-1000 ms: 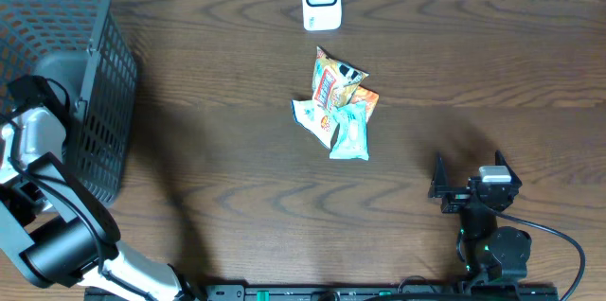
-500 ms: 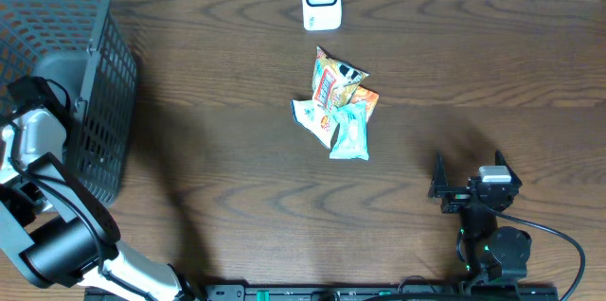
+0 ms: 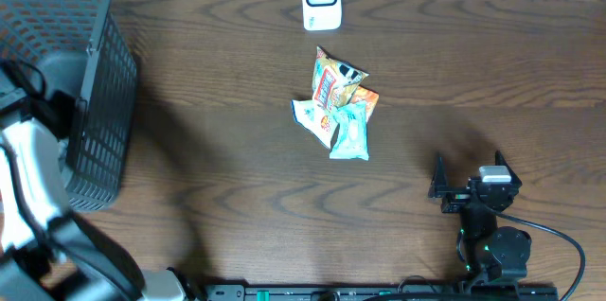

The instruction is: Scan the item barcode

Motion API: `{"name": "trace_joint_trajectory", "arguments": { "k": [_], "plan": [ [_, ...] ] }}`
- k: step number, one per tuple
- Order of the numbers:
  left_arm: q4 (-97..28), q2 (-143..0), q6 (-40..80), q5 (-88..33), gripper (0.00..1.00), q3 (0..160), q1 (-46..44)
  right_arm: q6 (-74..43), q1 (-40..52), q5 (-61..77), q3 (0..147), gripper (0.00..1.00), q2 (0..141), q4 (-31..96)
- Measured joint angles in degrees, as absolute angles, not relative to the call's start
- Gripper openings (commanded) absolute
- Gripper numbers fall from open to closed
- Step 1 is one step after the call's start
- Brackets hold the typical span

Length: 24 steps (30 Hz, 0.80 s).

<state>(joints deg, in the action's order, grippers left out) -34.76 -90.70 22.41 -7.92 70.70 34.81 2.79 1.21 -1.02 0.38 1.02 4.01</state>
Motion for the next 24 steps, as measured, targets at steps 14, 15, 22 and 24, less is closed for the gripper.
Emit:
{"name": "trace_joint_trajectory", "arguments": {
  "k": [14,15,22,24],
  "plan": [
    [-26.96,-52.01,27.57,-8.71,0.25,72.38,33.3,2.79,1.21,-0.99,0.38,0.99,1.02,4.01],
    [-26.98,-50.61,28.75,-9.65,0.25,72.42,31.44,2.79,1.21,-0.99,0.38,0.99,0.99,4.01],
    [-27.09,-55.77,31.44,-21.15,0.25,72.49,12.01,2.79,1.21,-0.99,0.38,0.99,1.02,4.03],
    [-27.24,-59.92,31.53,-23.14,0.25,72.49,5.17,2.79,1.21,-0.99,0.38,0.99,1.02,4.01]
  ]
}}
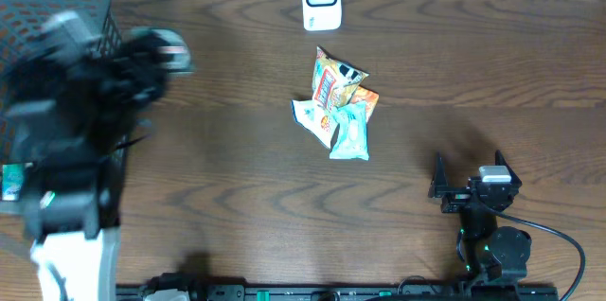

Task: Scan the item barcode
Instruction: 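Carry the round tin out and drop it beside the snack pile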

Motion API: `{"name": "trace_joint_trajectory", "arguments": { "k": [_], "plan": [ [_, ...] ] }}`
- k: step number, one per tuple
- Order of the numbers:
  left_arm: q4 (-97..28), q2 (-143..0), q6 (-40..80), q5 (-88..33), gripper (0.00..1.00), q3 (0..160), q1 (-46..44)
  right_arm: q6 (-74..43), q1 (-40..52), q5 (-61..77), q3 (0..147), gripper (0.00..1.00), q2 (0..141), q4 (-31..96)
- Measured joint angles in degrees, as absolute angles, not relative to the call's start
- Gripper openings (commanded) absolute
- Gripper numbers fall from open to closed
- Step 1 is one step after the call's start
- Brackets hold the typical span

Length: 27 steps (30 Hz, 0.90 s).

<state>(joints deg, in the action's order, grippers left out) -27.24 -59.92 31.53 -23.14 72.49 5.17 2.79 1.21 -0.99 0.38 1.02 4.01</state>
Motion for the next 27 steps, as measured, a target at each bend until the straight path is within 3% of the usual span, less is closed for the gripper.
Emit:
{"name": "trace_joint_trajectory", "arguments": {
  "k": [5,9,20,27],
  "plan": [
    [-27.18,-70.24,30.17,-25.02,0.25,72.49,-7.05,2.79,1.21,-0.99,0.38,0.99,1.02,4.03],
    [-26.39,-78.89,29.56,-25.43,0.25,72.49,-11.46,2.79,1.21,-0.99,0.38,0.99,1.02,4.01],
    [-18.09,-102.3,29.5,-25.41,0.29,72.49,-12.86,2.79,1.21,-0.99,0.38,0.99,1.02,4.01],
    [-17.98,-109.08,29.06,-24.6,0.31,72.49,-12.88,2.79,1.21,-1.02,0.38,0.99,1.02,4.01]
  ]
}}
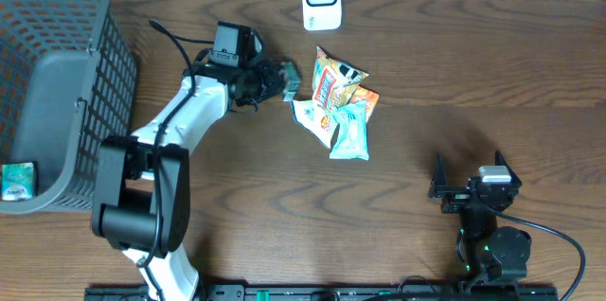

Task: Scan the item barcode
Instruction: 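Carry the round tin out and drop it beside the snack pile, then reach the left gripper back into the basket and grasp a mint-green packet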

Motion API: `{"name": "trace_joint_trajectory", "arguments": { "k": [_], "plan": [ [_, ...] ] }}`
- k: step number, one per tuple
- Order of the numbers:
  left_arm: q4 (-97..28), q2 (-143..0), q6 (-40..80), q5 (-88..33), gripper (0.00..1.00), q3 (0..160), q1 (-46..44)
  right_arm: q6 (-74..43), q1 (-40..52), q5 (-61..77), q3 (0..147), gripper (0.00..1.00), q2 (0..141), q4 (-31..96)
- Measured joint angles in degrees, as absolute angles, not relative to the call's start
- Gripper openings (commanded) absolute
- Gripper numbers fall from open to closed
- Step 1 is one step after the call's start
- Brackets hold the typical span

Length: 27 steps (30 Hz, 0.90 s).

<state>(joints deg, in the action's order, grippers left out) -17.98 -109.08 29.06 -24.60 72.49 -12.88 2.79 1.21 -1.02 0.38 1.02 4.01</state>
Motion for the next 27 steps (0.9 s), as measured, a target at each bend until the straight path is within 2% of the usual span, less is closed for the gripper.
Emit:
{"name": "trace_joint_trajectory", "arguments": {
  "k": [7,11,12,13,14,17,18,20,22,24,27],
  "plan": [
    [-18.61,-109.51,28.51,-25.3,0.34,72.49,-12.86,2.79,1.21,-0.99,0.38,0.99,1.02,4.01],
    [-18.79,-108.81,28.14,-29.21,0.4,72.49,-12.8,2.79,1.21,-0.99,0.38,0.99,1.02,4.01],
    [-19.05,-107.92,27.79,-29.89,0.43,72.62,-12.75,2.79,1.21,-0.99,0.38,0.99,0.99,4.01],
    [-19.18,-106.78,27.16,-30.28,0.56,72.82,-12.64,2.79,1.21,-0.99,0.38,0.99,1.02,4.01],
    [-19.25,-104.95,26.52,-30.7,0.63,73.25,-12.45,2.79,1.21,-0.99,0.38,0.99,0.99,4.01],
    [-19.0,-95.83,24.21,-30.7,0.66,75.94,-10.74,2.79,1.21,-0.99,0.38,0.99,0.99,4.01],
    [-18.5,-91.74,23.44,-29.47,0.72,77.12,-9.82,2.79,1.21,-1.02,0.38,0.99,1.02,4.01],
    [-17.89,-83.48,21.28,-24.47,0.84,79.02,-7.49,2.79,1.21,-0.99,0.38,0.99,1.02,3.99],
    [-18.06,-76.95,18.11,-16.08,0.85,80.05,-5.15,2.79,1.21,-0.99,0.38,0.99,0.99,3.99],
    [-18.17,-72.66,13.58,-1.26,0.86,80.25,-2.07,2.79,1.21,-0.99,0.38,0.99,1.02,4.01],
    [-15.84,-72.93,8.95,15.22,0.86,80.23,4.82,2.79,1.21,-1.02,0.38,0.99,1.02,4.01]
  ]
}}
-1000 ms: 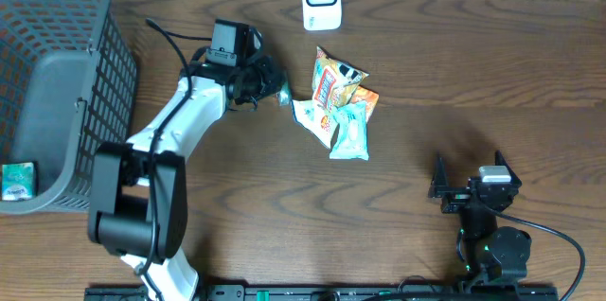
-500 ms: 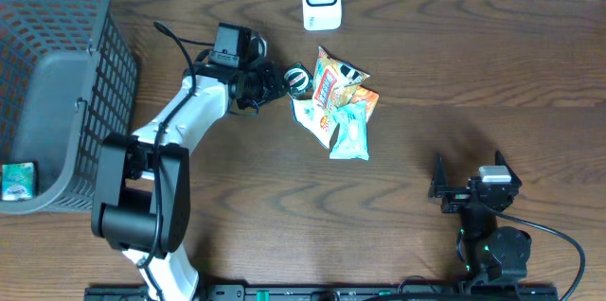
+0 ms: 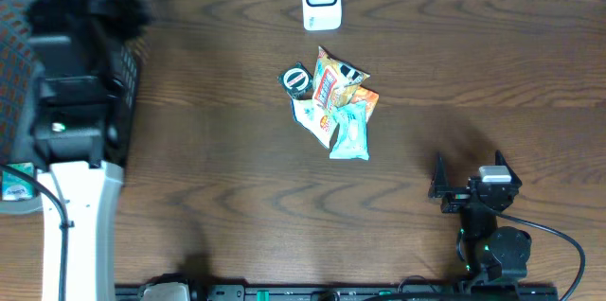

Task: Scan the item barcode
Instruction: 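Reach the left gripper back into the basket and grasp a mint-green packet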

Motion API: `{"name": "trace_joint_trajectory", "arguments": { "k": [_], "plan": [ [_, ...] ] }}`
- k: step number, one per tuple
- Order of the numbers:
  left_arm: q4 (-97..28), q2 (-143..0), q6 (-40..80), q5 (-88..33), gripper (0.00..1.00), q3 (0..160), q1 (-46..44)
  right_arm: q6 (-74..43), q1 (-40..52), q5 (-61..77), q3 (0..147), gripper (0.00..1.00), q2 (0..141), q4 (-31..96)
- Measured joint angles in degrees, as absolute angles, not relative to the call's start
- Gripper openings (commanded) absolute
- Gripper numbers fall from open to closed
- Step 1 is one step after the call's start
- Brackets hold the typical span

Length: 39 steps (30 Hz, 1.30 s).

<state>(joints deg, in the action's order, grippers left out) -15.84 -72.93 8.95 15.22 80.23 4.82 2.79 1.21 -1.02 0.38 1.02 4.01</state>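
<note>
A white barcode scanner stands at the table's far edge. Below it lies a pile of snack packets [image 3: 339, 102], and a small dark packet with a white ring [image 3: 294, 79] rests against the pile's left side. My left arm is a blur at far left over the basket. Its gripper [image 3: 125, 3] is smeared near the basket's top right corner, so its fingers cannot be read. My right gripper [image 3: 469, 172] rests near the front right edge, open and holding nothing.
A dark mesh basket [image 3: 130, 74] fills the left edge, mostly covered by my left arm. A small green packet [image 3: 11, 184] shows in it at the lower left. Bare wood lies between the basket and the pile.
My left gripper was beside the pile holding a small dark packet. That packet now lies against the pile's left side, and the arm is back over the basket. The right arm is unchanged.
My left arm was first down at the basket, then blurred at the basket's right side. Then it was stretched out with a small dark packet at the pile's left edge. Now the packet rests there and the arm is over the basket again.
</note>
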Motion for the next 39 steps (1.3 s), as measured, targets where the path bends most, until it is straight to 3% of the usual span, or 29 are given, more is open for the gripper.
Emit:
{"name": "trace_joint_trajectory", "arguments": {
  "k": [4,9,10,15,24,39],
  "plan": [
    [-18.52,-76.51,6.33,25.63,0.86,80.16,17.76,2.79,1.21,-0.99,0.38,0.99,1.02,4.01],
    [-26.89,-79.88,6.13,30.0,0.86,78.54,28.45,2.79,1.21,-1.02,0.38,0.99,1.02,4.01],
    [-28.21,-79.92,6.13,29.89,0.96,78.24,29.17,2.79,1.21,-0.99,0.38,0.99,1.02,3.99],
    [-35.33,-79.96,5.08,26.61,0.99,77.78,30.06,2.79,1.21,-0.99,0.38,0.99,1.02,4.01],
    [-37.12,-93.49,-5.04,22.24,0.98,70.37,30.7,2.79,1.21,-0.99,0.38,0.99,1.02,3.97],
    [-30.24,-96.01,-12.36,19.7,0.97,70.15,36.82,2.79,1.21,-0.99,0.38,0.99,1.02,4.01]
  ]
}}
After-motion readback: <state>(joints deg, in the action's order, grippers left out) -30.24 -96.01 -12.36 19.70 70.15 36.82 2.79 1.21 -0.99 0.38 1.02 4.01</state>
